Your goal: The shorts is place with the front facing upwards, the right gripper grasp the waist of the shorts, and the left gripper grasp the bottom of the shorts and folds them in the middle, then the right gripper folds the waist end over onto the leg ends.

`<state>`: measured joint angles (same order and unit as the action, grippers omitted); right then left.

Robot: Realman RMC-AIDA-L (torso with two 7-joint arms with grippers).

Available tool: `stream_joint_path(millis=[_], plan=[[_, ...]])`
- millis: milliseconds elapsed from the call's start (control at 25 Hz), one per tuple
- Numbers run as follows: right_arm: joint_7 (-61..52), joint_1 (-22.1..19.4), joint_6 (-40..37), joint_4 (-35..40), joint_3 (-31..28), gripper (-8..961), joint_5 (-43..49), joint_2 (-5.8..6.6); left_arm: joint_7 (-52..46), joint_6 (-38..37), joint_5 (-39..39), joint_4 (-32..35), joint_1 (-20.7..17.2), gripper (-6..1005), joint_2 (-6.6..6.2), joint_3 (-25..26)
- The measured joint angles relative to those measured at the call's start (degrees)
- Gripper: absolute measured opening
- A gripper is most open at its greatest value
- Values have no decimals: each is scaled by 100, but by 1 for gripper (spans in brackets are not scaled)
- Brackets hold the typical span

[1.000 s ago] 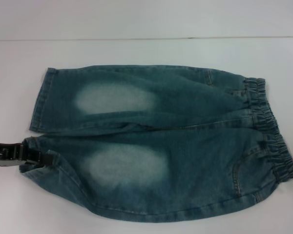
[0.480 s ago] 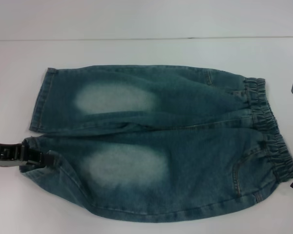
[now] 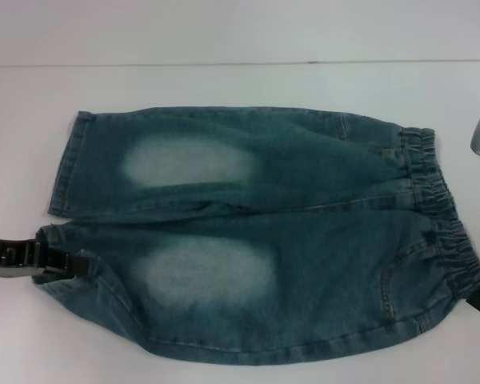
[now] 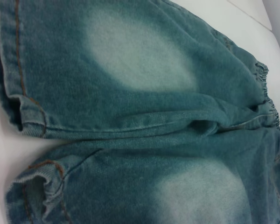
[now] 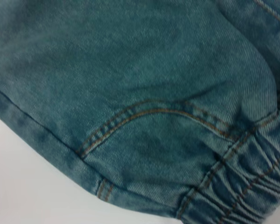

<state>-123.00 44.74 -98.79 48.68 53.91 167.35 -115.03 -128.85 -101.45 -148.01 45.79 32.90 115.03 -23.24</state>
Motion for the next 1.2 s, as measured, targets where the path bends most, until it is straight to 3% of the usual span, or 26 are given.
stream_joint_path(millis=[1200], plan=[[351, 19, -58, 126, -466, 556, -491, 54, 36, 83, 0, -152, -3, 27, -17, 31]])
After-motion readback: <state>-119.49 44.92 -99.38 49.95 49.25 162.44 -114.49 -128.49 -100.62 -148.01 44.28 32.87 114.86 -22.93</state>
